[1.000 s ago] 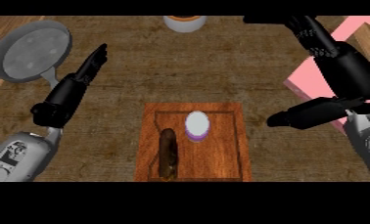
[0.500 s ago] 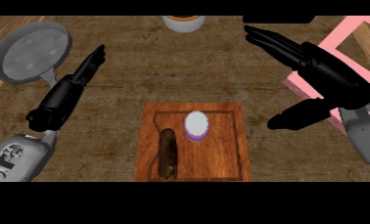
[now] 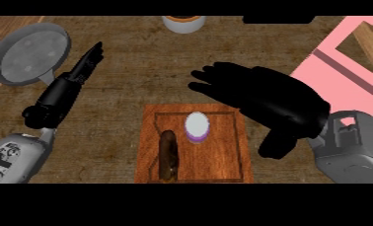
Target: Pick the can from the cutting board and place it in the cardboard box
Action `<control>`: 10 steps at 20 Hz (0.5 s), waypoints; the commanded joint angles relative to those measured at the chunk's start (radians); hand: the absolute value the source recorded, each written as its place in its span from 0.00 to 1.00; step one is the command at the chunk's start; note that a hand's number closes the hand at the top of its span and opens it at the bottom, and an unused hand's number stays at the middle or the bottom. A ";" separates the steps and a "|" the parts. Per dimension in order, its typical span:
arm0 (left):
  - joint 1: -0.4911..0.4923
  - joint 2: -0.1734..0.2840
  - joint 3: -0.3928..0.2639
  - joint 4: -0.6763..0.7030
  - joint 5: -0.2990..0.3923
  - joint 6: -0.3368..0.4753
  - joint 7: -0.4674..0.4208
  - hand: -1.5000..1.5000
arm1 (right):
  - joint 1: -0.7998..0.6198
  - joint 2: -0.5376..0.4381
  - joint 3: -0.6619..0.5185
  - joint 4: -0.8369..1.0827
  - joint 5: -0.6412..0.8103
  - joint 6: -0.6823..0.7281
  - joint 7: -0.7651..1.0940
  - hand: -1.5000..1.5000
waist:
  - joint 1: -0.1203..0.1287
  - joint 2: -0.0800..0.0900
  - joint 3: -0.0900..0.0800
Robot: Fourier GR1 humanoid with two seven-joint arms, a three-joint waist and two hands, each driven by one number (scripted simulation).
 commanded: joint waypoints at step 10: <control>0.059 -0.022 0.066 -0.061 -0.028 -0.043 0.016 0.50 | 0.020 0.252 0.170 -0.121 0.122 0.261 0.498 0.00 | -0.005 0.001 0.002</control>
